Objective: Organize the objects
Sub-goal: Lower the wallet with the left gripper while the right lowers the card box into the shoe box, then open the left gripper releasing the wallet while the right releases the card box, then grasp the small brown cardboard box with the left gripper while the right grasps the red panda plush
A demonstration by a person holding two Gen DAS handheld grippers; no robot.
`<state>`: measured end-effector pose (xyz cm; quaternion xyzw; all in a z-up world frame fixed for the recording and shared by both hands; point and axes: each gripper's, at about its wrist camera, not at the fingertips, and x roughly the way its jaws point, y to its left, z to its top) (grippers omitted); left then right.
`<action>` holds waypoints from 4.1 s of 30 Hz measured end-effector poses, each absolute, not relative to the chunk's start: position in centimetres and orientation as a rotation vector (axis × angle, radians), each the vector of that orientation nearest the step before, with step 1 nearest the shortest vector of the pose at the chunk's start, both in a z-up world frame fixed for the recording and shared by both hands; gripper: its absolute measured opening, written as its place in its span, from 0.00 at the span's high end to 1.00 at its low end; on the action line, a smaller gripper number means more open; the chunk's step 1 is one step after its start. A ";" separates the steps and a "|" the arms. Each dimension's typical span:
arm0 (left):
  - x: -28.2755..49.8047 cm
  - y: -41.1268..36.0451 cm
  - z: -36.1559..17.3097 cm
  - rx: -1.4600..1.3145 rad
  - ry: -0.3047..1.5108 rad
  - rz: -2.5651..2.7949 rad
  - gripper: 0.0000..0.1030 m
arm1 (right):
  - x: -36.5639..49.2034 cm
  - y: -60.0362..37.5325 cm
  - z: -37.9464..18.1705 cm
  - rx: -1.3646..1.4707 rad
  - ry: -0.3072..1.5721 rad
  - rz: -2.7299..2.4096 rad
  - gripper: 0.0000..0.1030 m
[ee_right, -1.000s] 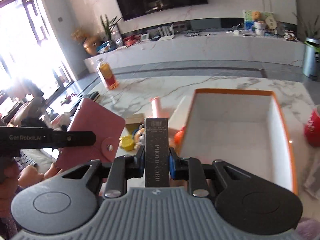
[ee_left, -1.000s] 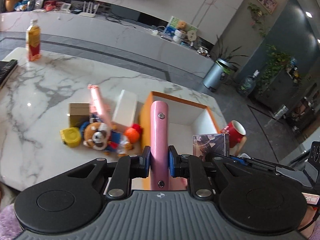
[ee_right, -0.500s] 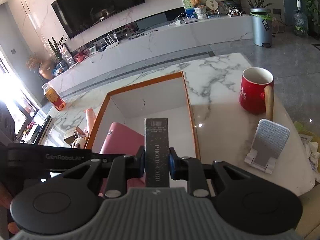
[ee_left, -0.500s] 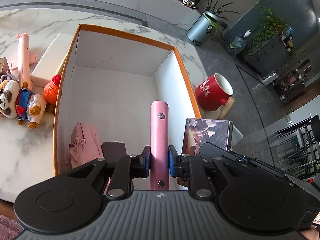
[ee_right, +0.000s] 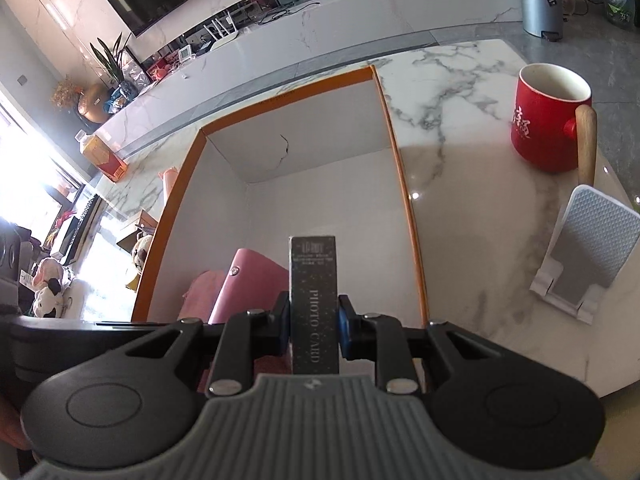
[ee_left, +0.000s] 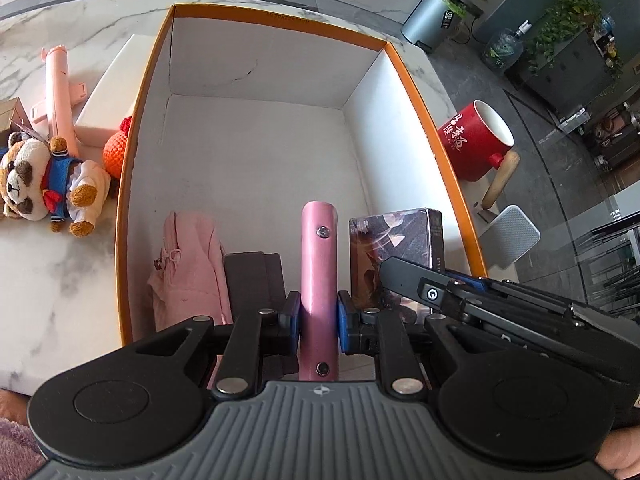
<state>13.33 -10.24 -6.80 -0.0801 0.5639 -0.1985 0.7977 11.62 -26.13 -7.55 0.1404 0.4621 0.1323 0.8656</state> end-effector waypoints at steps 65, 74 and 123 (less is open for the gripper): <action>9.8 1.8 -2.0 -0.172 0.898 -0.365 0.67 | 13.4 -21.3 -7.9 0.198 1.062 0.242 0.68; 10.7 6.9 -2.1 -0.167 0.902 -0.277 0.65 | 11.5 -16.1 -2.5 0.034 0.804 0.475 0.63; 23.5 10.4 -10.0 0.662 0.842 -0.463 0.32 | 22.5 2.6 -10.7 -0.606 1.121 0.826 0.62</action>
